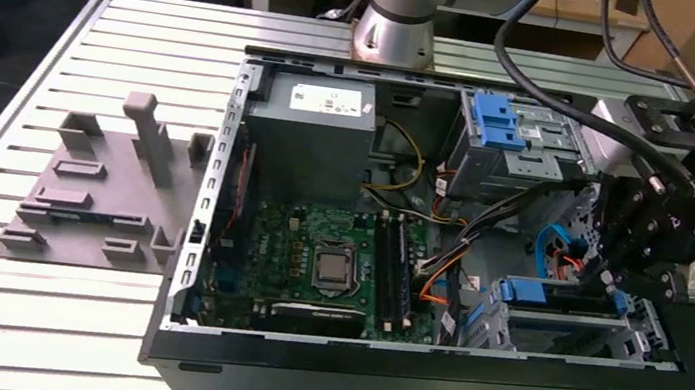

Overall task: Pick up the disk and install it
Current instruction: 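Insert the first disk wire, then insert the second disk wire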

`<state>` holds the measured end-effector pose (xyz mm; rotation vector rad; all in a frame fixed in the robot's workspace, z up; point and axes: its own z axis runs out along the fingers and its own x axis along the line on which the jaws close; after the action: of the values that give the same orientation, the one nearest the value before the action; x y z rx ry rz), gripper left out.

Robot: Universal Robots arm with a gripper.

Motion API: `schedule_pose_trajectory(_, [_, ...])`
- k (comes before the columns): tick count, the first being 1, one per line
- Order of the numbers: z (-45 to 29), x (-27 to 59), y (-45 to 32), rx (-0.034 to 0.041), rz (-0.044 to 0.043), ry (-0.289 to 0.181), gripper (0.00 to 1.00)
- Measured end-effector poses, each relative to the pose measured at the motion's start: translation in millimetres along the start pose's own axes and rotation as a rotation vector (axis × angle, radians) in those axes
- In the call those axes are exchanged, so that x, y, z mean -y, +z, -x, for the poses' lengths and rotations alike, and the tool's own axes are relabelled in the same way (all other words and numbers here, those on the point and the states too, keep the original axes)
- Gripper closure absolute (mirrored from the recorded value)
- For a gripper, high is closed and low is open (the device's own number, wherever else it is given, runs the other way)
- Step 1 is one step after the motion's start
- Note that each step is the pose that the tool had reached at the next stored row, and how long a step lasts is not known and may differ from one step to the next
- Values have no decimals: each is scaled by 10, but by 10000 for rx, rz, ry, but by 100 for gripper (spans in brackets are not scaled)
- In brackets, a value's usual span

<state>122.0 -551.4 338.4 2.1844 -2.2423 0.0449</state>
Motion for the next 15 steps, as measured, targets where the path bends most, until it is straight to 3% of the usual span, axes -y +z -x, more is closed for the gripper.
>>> schedule_pose_trajectory(15, [-1,0,-38,1,0,0,89])
